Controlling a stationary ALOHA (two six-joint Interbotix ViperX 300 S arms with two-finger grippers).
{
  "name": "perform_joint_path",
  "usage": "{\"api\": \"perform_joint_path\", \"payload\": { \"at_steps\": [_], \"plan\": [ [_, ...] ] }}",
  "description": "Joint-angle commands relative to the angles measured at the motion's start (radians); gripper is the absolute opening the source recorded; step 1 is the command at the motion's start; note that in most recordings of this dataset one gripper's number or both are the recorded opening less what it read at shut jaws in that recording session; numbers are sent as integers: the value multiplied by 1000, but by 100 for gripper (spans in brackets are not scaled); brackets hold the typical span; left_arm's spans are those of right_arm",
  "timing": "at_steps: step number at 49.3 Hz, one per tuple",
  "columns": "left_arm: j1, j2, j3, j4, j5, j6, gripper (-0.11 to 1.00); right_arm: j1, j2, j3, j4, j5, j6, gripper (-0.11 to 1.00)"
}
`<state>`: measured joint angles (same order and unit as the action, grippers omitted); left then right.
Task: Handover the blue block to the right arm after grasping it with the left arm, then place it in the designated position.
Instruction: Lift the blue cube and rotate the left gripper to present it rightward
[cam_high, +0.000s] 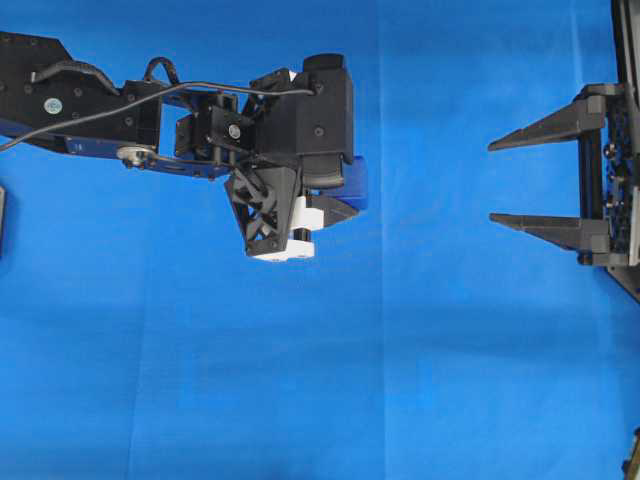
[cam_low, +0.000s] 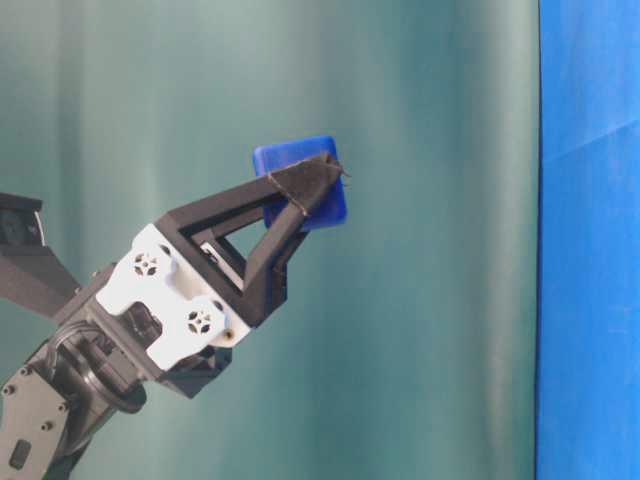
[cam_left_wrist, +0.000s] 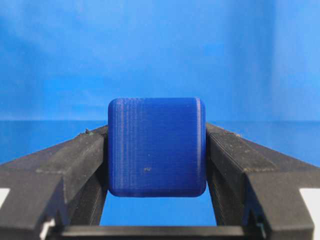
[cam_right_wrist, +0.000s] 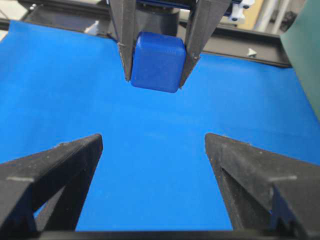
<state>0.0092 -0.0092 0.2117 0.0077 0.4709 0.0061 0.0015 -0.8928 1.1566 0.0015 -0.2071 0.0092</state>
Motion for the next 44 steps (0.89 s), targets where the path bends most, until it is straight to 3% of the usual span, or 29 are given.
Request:
{"api": "perform_joint_path", "payload": {
  "at_steps": [1,32,44],
  "plan": [
    [0,-31,-25,3,-5,0,49,-2,5,-20,3,-9,2,95],
    [0,-44,-6,2,-21,-2,49,-2,6,-20,3,-9,2,95],
    [-8,-112,86,3,-150,-3,49,-2,6,-20,3,-9,2,95]
  ]
}}
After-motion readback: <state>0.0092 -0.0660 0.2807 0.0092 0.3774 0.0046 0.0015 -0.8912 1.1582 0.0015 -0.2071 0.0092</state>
